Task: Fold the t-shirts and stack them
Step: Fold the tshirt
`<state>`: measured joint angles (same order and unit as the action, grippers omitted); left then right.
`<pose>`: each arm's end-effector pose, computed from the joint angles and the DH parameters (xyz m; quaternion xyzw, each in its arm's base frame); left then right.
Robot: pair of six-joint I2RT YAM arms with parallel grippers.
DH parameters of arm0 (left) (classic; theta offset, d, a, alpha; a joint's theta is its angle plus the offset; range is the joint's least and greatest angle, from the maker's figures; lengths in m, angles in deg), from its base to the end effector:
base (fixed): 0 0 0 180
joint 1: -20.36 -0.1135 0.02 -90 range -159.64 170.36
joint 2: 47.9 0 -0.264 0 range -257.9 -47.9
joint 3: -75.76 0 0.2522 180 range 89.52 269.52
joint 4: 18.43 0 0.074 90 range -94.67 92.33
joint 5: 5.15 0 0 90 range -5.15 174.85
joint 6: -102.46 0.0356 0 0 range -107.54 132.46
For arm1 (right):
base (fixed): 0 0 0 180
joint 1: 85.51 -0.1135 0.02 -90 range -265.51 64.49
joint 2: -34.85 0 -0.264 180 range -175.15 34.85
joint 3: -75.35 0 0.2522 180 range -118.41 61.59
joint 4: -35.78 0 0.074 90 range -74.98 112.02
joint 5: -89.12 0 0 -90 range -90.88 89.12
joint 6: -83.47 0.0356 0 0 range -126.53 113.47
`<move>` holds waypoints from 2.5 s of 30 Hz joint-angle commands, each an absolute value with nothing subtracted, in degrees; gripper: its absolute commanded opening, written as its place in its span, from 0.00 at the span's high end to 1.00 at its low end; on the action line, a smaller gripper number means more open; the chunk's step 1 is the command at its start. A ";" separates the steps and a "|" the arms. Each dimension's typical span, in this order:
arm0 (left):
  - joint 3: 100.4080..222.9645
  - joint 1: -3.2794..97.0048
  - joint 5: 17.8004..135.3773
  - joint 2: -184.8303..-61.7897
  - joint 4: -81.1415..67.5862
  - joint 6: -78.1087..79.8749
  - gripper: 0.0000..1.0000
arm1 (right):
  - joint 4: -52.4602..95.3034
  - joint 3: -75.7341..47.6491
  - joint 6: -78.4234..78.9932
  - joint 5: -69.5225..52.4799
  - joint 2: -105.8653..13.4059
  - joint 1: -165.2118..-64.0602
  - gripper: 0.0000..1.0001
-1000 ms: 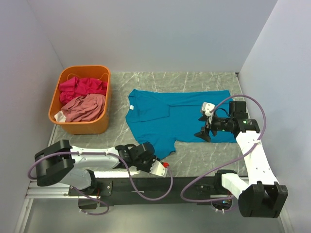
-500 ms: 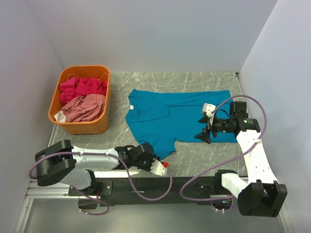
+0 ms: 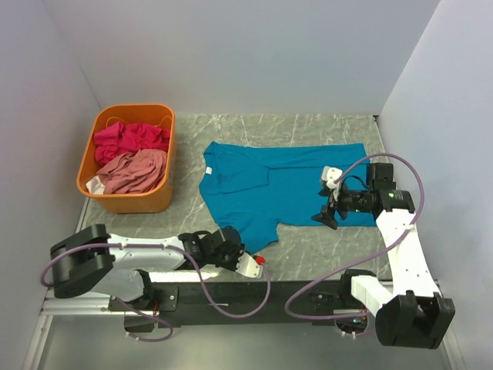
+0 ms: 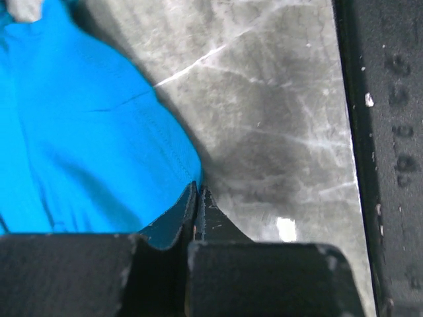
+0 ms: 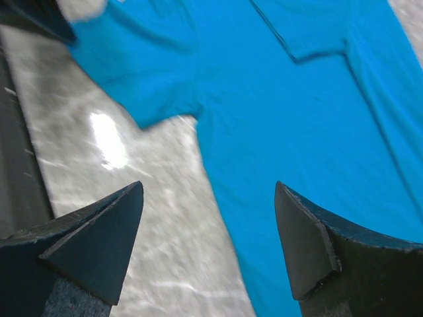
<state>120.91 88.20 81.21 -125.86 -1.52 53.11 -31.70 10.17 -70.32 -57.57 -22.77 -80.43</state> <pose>0.0913 -0.2303 0.1515 0.7679 0.5394 -0.1099 0.3275 0.1775 0.0141 0.2887 -0.5240 0.6804 0.2490 0.4476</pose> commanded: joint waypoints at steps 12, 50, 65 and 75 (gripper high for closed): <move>120.72 87.95 80.54 -111.72 6.13 47.36 0.99 | -40.21 11.06 -103.82 -32.19 -28.86 -64.16 0.21; 118.26 86.02 83.97 -107.15 6.40 44.81 1.00 | -41.24 1.92 -132.55 -17.23 -51.54 -51.32 0.56; 117.64 85.93 83.71 -106.70 5.35 45.07 1.00 | -30.37 10.97 -140.82 -15.73 -52.95 -49.21 0.64; 117.64 85.84 84.06 -107.05 5.26 44.98 1.00 | -27.82 10.53 -141.71 -15.38 -55.85 -47.80 0.64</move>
